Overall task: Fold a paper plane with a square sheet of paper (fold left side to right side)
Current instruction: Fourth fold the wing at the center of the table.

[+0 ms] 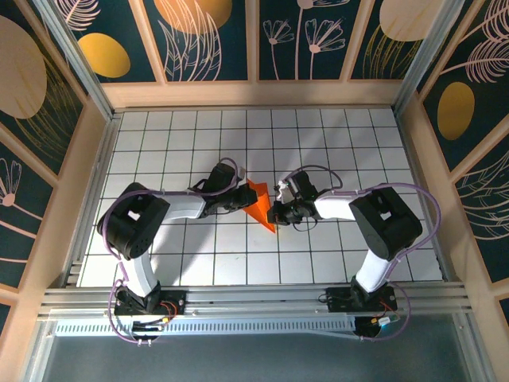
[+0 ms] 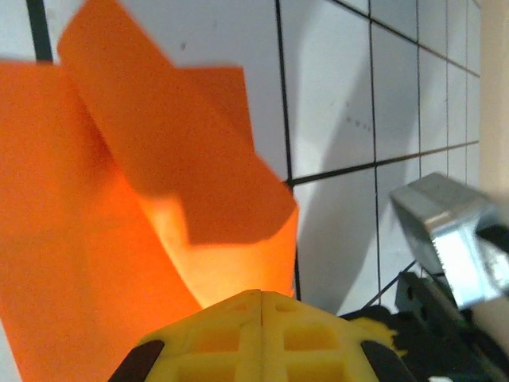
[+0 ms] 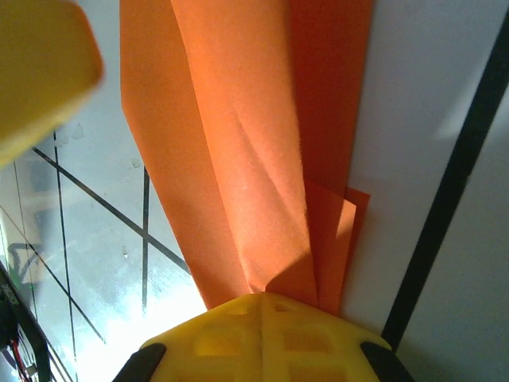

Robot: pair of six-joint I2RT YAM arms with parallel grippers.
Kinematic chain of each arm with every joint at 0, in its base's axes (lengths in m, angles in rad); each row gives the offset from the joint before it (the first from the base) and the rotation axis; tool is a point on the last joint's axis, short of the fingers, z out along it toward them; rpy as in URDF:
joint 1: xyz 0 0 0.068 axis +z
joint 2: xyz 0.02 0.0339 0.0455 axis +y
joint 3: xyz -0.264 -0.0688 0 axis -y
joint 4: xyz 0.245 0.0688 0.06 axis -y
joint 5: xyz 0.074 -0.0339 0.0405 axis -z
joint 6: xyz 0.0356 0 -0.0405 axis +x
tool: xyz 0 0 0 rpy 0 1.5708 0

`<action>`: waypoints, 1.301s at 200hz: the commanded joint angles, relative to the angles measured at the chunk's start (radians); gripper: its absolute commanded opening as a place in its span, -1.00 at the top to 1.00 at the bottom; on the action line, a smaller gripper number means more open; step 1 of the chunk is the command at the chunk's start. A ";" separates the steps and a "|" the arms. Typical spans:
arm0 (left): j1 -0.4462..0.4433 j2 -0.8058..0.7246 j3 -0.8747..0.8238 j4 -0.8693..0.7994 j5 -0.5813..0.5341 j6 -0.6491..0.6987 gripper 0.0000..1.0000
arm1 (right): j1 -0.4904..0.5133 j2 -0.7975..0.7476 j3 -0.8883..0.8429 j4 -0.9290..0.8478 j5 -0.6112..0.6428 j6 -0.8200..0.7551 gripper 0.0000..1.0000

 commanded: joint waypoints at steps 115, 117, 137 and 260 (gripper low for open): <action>-0.042 0.097 0.003 0.132 0.073 -0.027 1.00 | 0.028 0.096 -0.007 -0.169 0.213 -0.028 1.00; -0.043 0.099 0.003 0.131 0.072 -0.026 1.00 | 0.028 0.098 -0.007 -0.171 0.214 -0.028 1.00; -0.042 0.111 0.007 0.111 0.045 -0.020 1.00 | 0.028 0.102 -0.003 -0.188 0.227 -0.037 1.00; -0.001 0.159 0.042 -0.019 -0.096 0.001 1.00 | 0.030 0.142 0.015 -0.277 0.296 -0.089 1.00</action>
